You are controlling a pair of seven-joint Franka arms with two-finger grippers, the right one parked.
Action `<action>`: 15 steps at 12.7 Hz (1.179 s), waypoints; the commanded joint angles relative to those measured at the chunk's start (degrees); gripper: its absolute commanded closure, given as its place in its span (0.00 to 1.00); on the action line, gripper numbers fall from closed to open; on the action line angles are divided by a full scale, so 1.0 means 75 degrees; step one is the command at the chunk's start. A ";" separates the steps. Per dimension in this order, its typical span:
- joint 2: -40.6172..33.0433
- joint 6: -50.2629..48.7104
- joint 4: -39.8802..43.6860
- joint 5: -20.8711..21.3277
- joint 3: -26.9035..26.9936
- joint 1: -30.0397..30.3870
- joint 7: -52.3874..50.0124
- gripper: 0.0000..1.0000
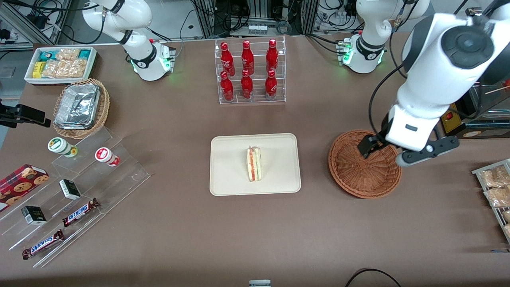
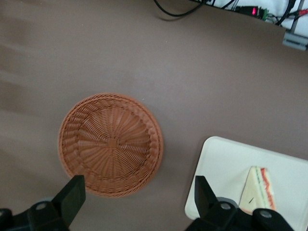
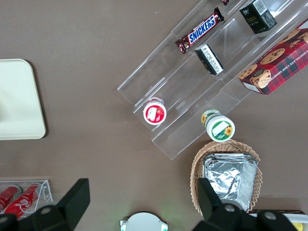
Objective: Place sandwich from basket to tray
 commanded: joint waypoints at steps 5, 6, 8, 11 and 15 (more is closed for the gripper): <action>-0.0899 -0.1211 -0.0260 -0.0443 0.0343 0.0418 0.2132 0.00; -0.1027 -0.1375 -0.0271 -0.0513 0.0497 0.0371 0.2413 0.00; -0.1215 -0.1680 -0.0271 -0.0583 0.0976 0.0359 0.3221 0.00; -0.1356 -0.1939 -0.0271 -0.0887 0.1598 0.0359 0.4113 0.00; -0.1450 -0.1928 -0.0260 -0.0784 0.1986 0.0382 0.4373 0.00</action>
